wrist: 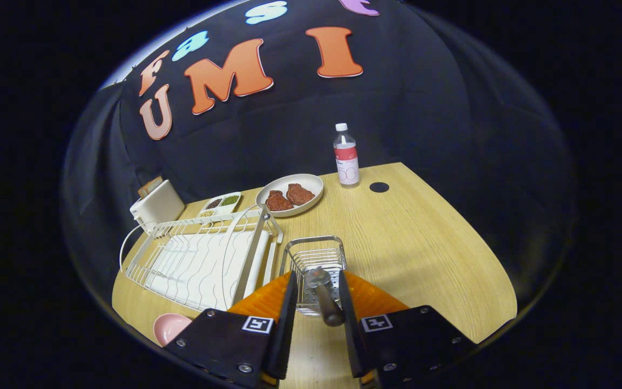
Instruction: Take the plate from the dish rack, then take the spoon from the basket and place it into the plate.
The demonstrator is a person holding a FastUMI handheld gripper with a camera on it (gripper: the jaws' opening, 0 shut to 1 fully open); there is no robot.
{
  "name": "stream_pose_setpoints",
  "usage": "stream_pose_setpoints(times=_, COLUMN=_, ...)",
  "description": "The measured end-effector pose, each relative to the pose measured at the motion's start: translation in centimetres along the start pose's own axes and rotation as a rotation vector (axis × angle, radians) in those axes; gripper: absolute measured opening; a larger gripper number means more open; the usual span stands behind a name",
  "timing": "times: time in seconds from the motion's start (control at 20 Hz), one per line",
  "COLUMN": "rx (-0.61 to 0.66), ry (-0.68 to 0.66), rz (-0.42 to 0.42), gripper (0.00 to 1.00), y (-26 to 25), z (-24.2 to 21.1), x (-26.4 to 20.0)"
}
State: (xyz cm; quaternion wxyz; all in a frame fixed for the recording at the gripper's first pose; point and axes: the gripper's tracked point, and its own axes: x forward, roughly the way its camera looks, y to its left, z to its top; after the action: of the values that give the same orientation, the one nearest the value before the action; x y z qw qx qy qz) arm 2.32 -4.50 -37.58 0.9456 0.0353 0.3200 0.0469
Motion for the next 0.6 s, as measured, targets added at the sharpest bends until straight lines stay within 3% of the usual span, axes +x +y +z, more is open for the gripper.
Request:
stream_pose_setpoints(times=0.2, rx=-0.032, ry=-0.024, rz=-0.026, gripper=0.34, y=-0.2, z=0.4, x=1.0)
stream_pose_setpoints(times=0.25, rx=-0.038, ry=-0.040, rz=-0.042, gripper=0.27, y=-0.4, z=0.7, x=1.1)
stream_pose_setpoints(times=0.35, rx=-0.022, ry=-0.046, rz=-0.005, gripper=0.19, y=0.7, z=1.0, x=1.0)
stream_pose_setpoints(times=0.6, rx=-0.048, ry=-0.050, rz=0.022, gripper=0.17, y=1.7, z=2.6, x=1.1)
